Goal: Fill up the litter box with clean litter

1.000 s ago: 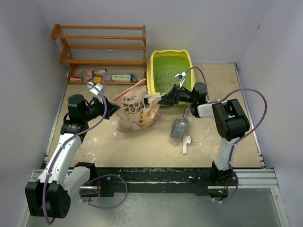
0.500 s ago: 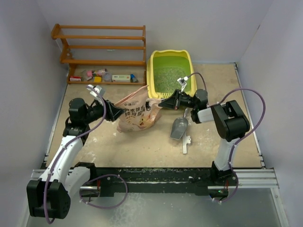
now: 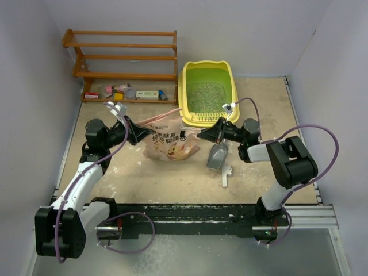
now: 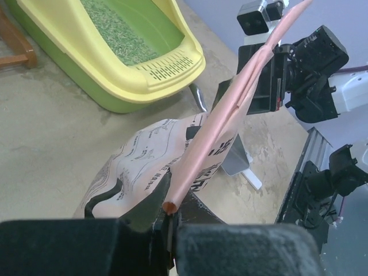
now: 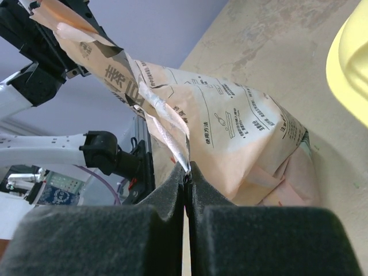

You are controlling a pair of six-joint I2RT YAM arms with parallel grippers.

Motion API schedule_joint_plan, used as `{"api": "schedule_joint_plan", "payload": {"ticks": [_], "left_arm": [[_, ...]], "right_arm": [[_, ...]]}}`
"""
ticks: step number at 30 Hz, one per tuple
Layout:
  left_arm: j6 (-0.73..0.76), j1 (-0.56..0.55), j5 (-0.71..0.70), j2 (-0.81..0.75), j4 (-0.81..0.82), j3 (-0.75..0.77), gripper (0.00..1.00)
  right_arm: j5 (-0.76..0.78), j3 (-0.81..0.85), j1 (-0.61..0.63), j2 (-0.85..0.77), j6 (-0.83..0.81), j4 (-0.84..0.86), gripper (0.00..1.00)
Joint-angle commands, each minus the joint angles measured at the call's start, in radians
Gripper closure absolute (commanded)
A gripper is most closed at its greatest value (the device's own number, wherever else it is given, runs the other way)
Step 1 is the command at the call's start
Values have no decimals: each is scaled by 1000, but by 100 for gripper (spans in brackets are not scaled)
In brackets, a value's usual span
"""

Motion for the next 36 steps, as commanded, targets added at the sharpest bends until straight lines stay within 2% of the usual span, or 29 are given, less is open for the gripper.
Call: {"api": "schedule_joint_plan", "payload": {"ticks": [1, 7, 11, 14, 18, 20, 24, 27, 29, 32, 36], "left_arm": [[100, 16, 35, -39, -101, 67, 100], [305, 44, -12, 8, -561, 233, 100], [386, 47, -75, 122, -857, 385, 100], [360, 50, -131, 169, -925, 453, 100], [428, 50, -138, 283, -1090, 557, 100], [445, 50, -148, 312, -1123, 570, 100], [401, 48, -160, 342, -1114, 572, 100], [393, 47, -225, 388, -1164, 611, 98], [398, 45, -278, 405, -1202, 649, 84], [372, 27, -358, 374, -1212, 714, 71], [353, -33, -389, 225, -1072, 734, 65]], "right_arm": [[9, -62, -11, -81, 5, 70, 100], [-10, -158, -42, -200, 33, 71, 100], [-9, -187, -46, -279, 55, 37, 100], [3, -205, -49, -323, 75, 16, 100], [30, -209, -50, -341, 114, -62, 100], [14, -201, -51, -309, 169, -75, 100], [17, -198, -51, -217, 305, 45, 100], [40, -184, -51, -207, 342, 27, 100], [56, -176, -50, -223, 358, 3, 100], [64, -156, -50, -268, 323, -117, 100], [77, -102, -50, -357, 177, -376, 100]]}}
